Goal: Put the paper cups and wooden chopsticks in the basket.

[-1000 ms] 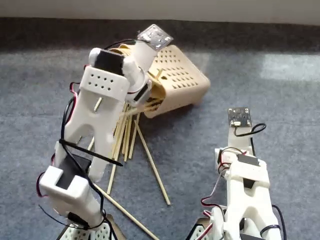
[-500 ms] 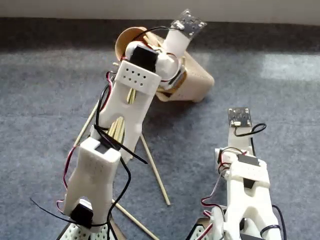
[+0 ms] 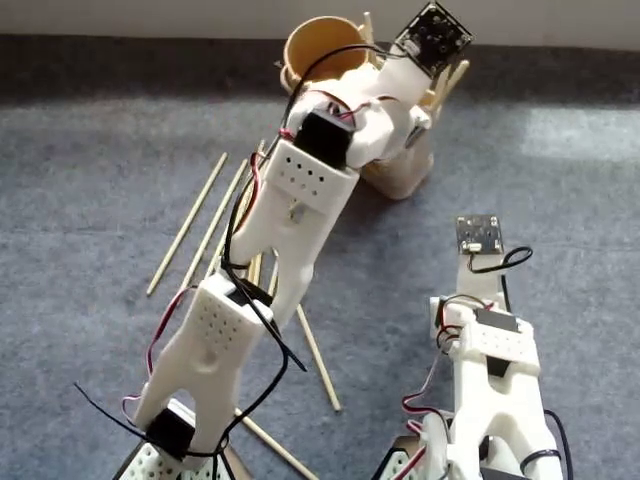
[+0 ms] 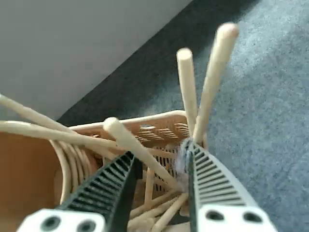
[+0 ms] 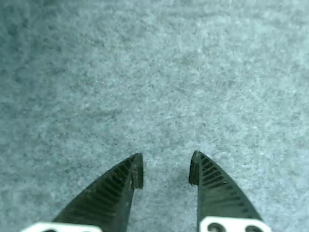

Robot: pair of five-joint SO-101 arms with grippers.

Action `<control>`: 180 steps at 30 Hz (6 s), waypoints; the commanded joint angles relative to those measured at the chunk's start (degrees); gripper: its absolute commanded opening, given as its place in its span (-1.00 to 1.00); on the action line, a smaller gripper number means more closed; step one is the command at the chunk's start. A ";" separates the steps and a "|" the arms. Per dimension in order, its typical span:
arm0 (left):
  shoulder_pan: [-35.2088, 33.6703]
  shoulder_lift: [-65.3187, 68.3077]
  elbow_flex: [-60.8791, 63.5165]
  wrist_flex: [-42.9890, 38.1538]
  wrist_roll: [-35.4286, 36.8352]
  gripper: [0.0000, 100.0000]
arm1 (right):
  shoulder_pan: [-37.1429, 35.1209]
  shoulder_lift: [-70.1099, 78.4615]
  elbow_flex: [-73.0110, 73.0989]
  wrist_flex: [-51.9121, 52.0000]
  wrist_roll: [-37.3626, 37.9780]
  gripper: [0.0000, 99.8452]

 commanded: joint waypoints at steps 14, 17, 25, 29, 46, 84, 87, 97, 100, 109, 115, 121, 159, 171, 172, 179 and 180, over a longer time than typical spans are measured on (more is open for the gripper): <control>0.22 -3.56 -2.86 -3.43 0.62 -0.75 | -0.04 -0.48 -0.04 -0.92 0.62 -0.67; 0.40 -6.46 -5.85 -1.05 0.62 -0.75 | -0.04 -0.13 -0.22 -0.92 0.53 -0.67; -0.84 -18.33 -11.03 9.14 0.62 -0.75 | -0.04 -0.04 -0.13 -0.92 0.53 -0.67; -5.05 -21.76 -10.95 14.68 0.70 -0.75 | -0.13 -0.04 -0.13 -0.92 0.53 -0.67; -23.16 -3.30 9.80 19.25 0.70 -0.57 | -0.40 -0.04 -0.04 -0.92 0.53 -0.67; -9.36 15.25 -10.95 19.43 0.62 -0.56 | -0.40 -0.04 -0.04 -0.92 0.79 -0.67; -8.57 19.74 -11.30 14.68 0.62 -0.56 | -0.40 -0.04 -0.04 -0.92 0.79 -0.67; -9.19 27.74 -11.30 10.02 0.62 -0.67 | -0.40 -0.04 -0.04 -0.92 0.79 -0.67; -9.89 27.30 -11.38 15.21 0.62 -0.98 | -0.40 -0.04 -0.04 -0.92 0.79 -0.67; -14.46 25.54 -10.42 25.14 -0.62 -0.99 | -0.40 0.04 0.13 -2.33 0.70 -0.67; -17.01 14.11 7.34 25.14 -2.81 -0.99 | -0.40 0.04 0.13 -2.42 0.70 -0.67; -19.56 -1.27 40.66 24.97 -9.58 -0.99 | -0.40 0.04 0.13 -2.42 0.70 -0.67; -14.20 -30.55 39.96 -19.16 4.13 -0.99 | -0.48 0.04 0.13 -2.51 0.70 -0.67; -20.35 -32.75 44.62 -17.58 5.63 -0.99 | -0.40 0.04 0.13 -2.51 0.70 -0.67; -20.62 -34.33 44.35 -17.49 6.15 -0.99 | -0.40 0.04 0.13 -2.51 0.70 -0.67; -19.65 -45.58 52.18 -11.78 6.33 -0.99 | -0.40 0.04 0.13 -2.51 0.62 -0.67; -19.65 -46.64 55.52 -10.46 6.33 -0.99 | -0.40 0.04 0.13 -2.51 0.53 -0.67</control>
